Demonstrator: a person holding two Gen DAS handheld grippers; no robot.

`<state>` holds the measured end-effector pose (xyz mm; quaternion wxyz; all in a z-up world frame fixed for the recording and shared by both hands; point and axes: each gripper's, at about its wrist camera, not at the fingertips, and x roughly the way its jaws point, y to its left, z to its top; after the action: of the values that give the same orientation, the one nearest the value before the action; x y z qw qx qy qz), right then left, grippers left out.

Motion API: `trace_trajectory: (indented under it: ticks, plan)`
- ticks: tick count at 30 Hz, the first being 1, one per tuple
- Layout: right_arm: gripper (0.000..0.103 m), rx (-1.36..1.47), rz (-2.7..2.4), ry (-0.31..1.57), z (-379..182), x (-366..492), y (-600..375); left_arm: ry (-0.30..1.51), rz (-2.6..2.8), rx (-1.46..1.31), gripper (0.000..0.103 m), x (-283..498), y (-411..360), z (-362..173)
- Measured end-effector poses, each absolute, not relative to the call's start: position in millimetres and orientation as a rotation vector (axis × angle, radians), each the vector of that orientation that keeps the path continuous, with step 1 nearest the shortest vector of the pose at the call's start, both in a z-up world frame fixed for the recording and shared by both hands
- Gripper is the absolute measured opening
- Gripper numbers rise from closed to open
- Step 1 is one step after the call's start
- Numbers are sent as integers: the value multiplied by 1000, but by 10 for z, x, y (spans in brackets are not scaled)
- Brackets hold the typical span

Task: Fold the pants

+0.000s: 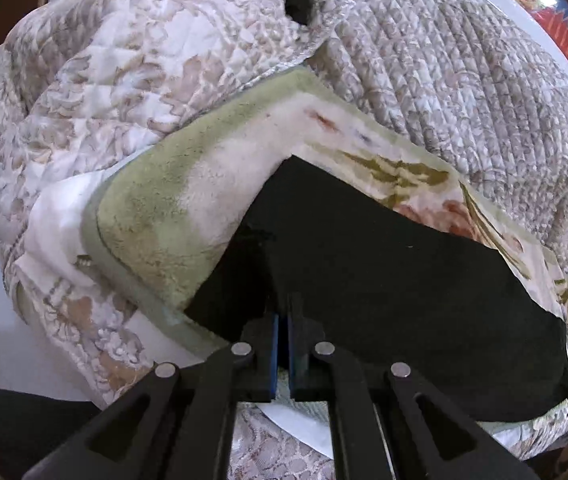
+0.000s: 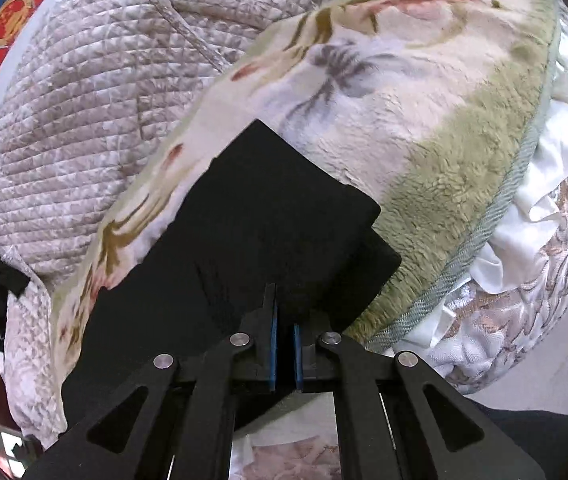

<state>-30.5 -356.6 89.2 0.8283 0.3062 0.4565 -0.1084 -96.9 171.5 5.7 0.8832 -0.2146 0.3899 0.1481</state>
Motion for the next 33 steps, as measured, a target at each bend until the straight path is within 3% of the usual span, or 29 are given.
trace_trajectory:
  ticks: [3, 5, 6, 10, 13, 16, 20, 24, 33]
  plan:
    - [10, 667, -237, 983, 921, -326, -3586, 814, 343, -451, 9, -1009, 1748, 106]
    - [27, 642, -333, 941, 1073, -468, -3621, 785, 389, -431, 10, -1085, 1763, 202]
    - [28, 618, -367, 903, 1167, -524, -3628, 766, 412, -417, 10, -1123, 1767, 258]
    - [28, 501, -369, 813, 1429, -549, -3587, 702, 433, -374, 12, -1122, 1721, 465]
    - [28, 419, -225, 868, 1363, -308, -3408, 691, 343, -372, 37, -985, 1615, 529]
    - [28, 369, -163, 986, 1067, -108, -3313, 732, 261, -356, 44, -803, 1479, 413]
    - [28, 373, -189, 1027, 888, -75, -3326, 884, 213, -354, 44, -633, 1405, 94]
    - [28, 264, -124, 949, 1052, -3, -3155, 853, 180, -330, 44, -503, 1349, 197]
    - [28, 113, -120, 1000, 878, 774, -2982, 870, 186, -213, 48, 179, 1275, 145]
